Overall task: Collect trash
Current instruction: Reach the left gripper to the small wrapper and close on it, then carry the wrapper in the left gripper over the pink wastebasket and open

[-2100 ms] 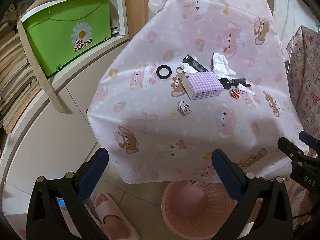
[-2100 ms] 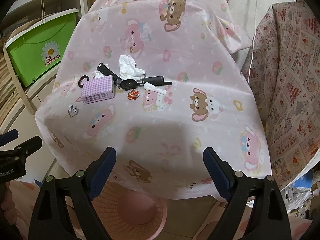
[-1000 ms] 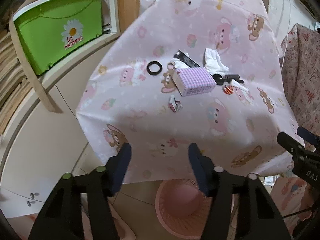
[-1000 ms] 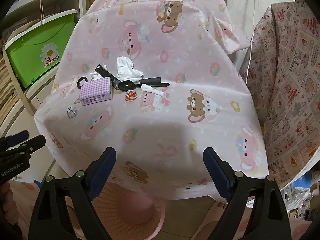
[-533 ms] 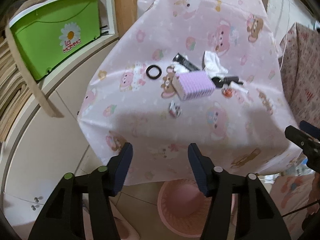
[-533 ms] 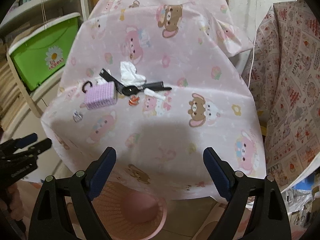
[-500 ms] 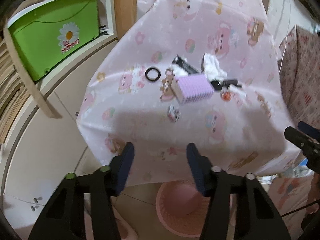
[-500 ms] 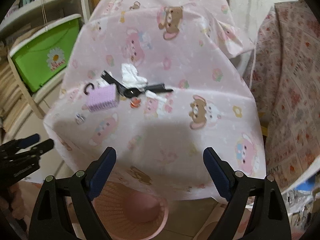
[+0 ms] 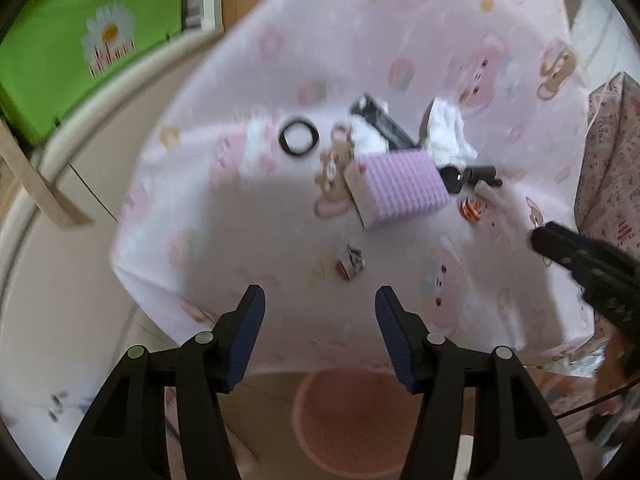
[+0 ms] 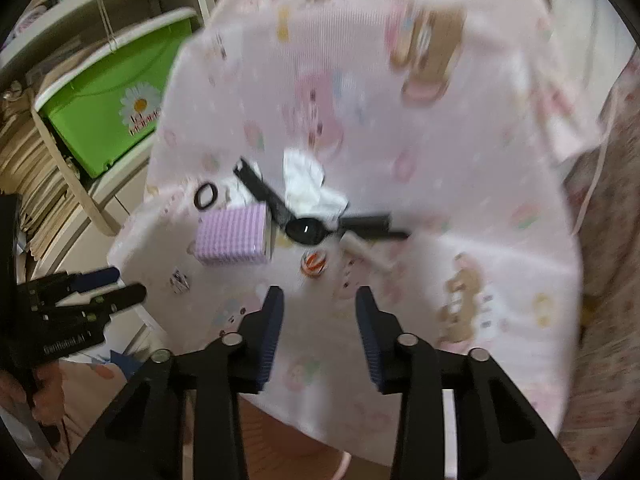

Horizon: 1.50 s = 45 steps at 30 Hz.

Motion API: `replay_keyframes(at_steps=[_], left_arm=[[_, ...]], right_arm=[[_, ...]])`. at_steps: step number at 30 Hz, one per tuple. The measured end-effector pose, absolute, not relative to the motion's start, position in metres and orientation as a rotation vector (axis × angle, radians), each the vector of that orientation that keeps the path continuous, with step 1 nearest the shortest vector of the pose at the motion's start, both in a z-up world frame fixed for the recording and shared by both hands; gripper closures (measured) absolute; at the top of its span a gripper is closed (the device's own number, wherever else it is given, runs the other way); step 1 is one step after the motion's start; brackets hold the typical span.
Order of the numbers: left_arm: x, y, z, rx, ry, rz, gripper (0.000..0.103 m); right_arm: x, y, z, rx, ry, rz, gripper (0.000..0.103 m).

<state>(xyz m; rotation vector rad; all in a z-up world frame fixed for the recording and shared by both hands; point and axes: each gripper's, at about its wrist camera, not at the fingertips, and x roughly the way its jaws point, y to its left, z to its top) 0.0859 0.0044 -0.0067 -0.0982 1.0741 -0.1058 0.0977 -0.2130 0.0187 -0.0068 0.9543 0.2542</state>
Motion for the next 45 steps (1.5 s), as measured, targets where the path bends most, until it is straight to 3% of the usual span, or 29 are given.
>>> replay_keyframes(at_steps=[4,9,15,19,21,25,41,45], left_arm=[[0.091,-0.004,-0.006,-0.087,1.045,-0.116,0.057],[0.097,-0.019,-0.01,-0.006,1.038,-0.124,0.06],[0.109,-0.02,-0.022,0.018,1.066,-0.105,0.078],[0.111,-0.023,-0.028,0.002,1.078,-0.136,0.089],[0.111,-0.023,-0.029,-0.002,1.074,-0.139,0.089],[0.108,-0.017,-0.028,-0.036,1.062,-0.149,0.09],[0.083,-0.004,0.005,0.009,0.937,-0.106,0.09],[0.068,-0.004,0.013,0.004,0.975,-0.128,0.09]], right_arm=[[0.117,-0.195,0.007,-0.04,0.973,0.282,0.068],[0.138,-0.186,-0.006,-0.032,1.006,0.262,0.068],[0.153,-0.177,-0.019,-0.065,1.037,0.233,0.068],[0.157,-0.173,-0.023,-0.066,1.045,0.232,0.079],[0.158,-0.172,-0.023,-0.067,1.043,0.229,0.087],[0.157,-0.179,-0.022,-0.028,1.046,0.23,0.093],[0.106,-0.206,0.013,-0.021,0.96,0.334,0.095],[0.081,-0.202,0.024,0.0,0.966,0.344,0.094]])
